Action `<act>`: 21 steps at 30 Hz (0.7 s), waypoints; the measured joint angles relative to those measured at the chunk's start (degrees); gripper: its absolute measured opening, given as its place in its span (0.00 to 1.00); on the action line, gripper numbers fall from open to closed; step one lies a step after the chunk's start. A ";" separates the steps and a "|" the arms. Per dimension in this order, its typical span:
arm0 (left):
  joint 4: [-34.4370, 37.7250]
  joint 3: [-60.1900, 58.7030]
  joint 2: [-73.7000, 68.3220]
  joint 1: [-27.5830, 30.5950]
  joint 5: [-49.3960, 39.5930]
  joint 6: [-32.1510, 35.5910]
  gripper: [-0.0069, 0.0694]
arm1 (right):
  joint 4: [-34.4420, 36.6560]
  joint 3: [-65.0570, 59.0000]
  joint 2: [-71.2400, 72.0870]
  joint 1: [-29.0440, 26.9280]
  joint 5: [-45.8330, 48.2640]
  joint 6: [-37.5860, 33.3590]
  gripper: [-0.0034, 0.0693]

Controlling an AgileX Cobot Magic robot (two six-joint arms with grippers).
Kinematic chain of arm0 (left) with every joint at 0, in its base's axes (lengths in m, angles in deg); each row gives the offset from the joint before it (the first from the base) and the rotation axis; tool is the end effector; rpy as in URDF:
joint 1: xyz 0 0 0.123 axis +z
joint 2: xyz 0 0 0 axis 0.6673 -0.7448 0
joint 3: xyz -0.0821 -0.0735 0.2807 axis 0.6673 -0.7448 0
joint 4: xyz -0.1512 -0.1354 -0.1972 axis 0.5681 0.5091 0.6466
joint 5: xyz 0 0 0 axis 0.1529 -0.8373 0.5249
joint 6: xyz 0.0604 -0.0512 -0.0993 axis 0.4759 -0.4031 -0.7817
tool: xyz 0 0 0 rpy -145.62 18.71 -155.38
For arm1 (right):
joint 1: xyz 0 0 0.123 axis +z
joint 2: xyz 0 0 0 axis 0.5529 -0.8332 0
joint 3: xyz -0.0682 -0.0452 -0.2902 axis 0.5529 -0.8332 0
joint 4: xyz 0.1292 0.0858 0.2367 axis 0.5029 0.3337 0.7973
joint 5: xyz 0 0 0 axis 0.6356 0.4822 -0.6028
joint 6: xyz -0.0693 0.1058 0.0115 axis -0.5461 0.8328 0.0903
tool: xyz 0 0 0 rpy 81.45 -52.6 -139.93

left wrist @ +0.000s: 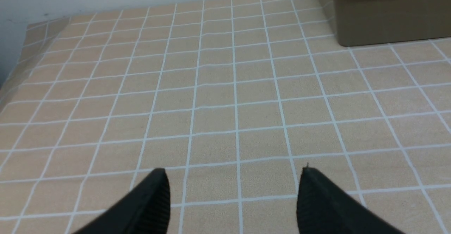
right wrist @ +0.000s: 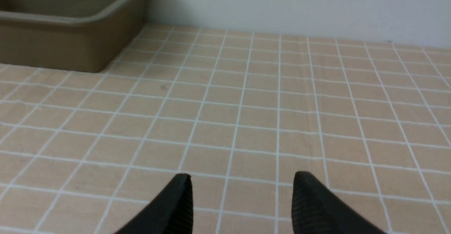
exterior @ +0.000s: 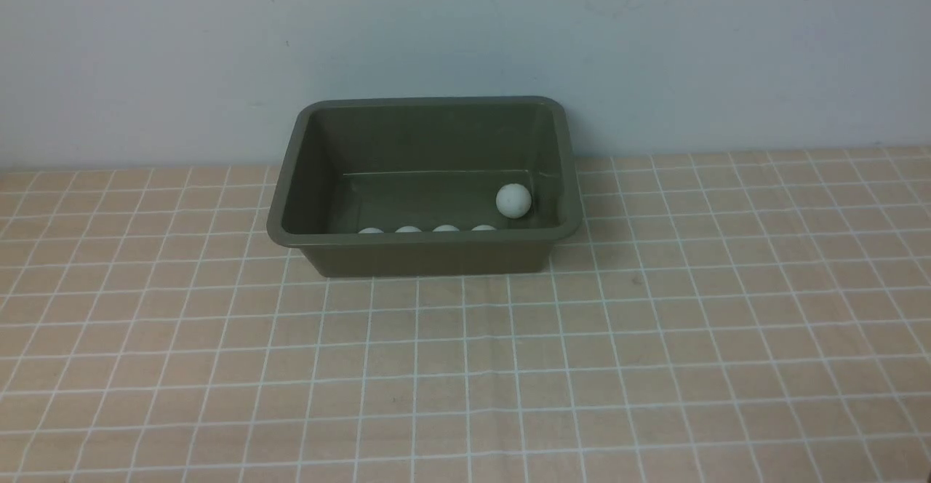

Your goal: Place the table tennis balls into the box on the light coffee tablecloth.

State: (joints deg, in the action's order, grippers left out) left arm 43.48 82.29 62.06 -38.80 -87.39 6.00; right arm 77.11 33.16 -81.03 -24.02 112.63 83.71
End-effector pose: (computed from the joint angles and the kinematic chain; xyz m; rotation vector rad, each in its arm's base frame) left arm 0.1003 0.0055 0.1580 0.0199 1.9011 0.0867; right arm 0.0982 0.0065 0.1557 -0.1027 1.9439 0.0386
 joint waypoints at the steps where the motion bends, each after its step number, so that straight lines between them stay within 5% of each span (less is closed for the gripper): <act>1: 0.00 0.00 0.00 0.00 0.00 0.00 0.62 | -0.42 -0.05 0.00 0.00 -0.23 0.17 0.54; 21: 0.00 -0.01 0.00 0.00 0.05 0.00 0.62 | 0.37 -0.43 0.00 0.00 -2.45 -1.37 0.54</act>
State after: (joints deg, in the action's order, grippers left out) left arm 43.48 82.29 62.06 -38.80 -87.34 6.00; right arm 77.48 32.73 -81.03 -24.02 110.18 82.34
